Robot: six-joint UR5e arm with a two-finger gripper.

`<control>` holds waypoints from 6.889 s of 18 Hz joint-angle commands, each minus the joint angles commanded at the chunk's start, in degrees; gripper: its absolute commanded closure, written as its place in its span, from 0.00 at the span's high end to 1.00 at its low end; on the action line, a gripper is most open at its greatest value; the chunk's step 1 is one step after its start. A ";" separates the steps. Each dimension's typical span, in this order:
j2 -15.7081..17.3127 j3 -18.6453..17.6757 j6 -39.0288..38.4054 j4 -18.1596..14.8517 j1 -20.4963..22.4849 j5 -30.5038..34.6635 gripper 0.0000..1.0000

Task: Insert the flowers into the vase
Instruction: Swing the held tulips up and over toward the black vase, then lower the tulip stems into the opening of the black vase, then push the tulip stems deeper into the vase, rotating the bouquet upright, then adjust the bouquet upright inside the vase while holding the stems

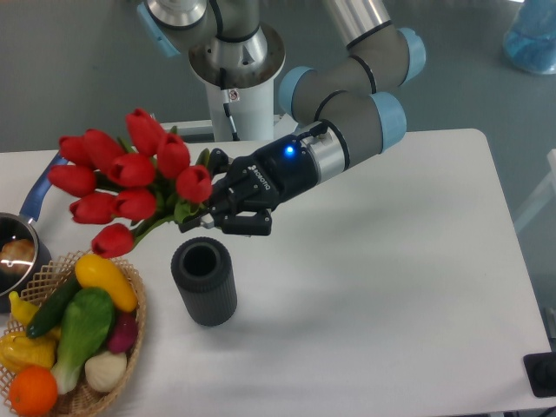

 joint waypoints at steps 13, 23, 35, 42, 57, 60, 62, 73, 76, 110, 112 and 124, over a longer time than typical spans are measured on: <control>-3.08 -1.24 4.86 -0.35 -3.69 -4.77 0.11; -6.42 -1.24 8.29 -0.26 -4.84 -4.86 0.12; -8.09 -2.82 12.86 -0.26 -5.54 -7.06 0.12; -8.09 -4.58 14.53 -0.35 -5.63 -7.06 0.14; -11.77 -6.33 21.03 -0.35 -5.54 -8.54 0.14; -12.04 -6.69 22.35 -0.35 -5.54 -10.75 0.14; -12.13 -6.69 22.44 -0.44 -5.45 -10.75 0.14; -12.22 -7.65 22.53 -0.44 -3.34 -10.75 0.19; -12.13 -7.83 22.53 -0.44 -3.34 -10.66 0.19; -15.21 -8.18 25.78 -0.44 -3.34 -10.05 0.23; -15.21 -8.18 25.78 -0.44 -3.34 -10.13 0.23; -15.21 -8.36 25.78 -0.53 -3.25 -10.40 0.33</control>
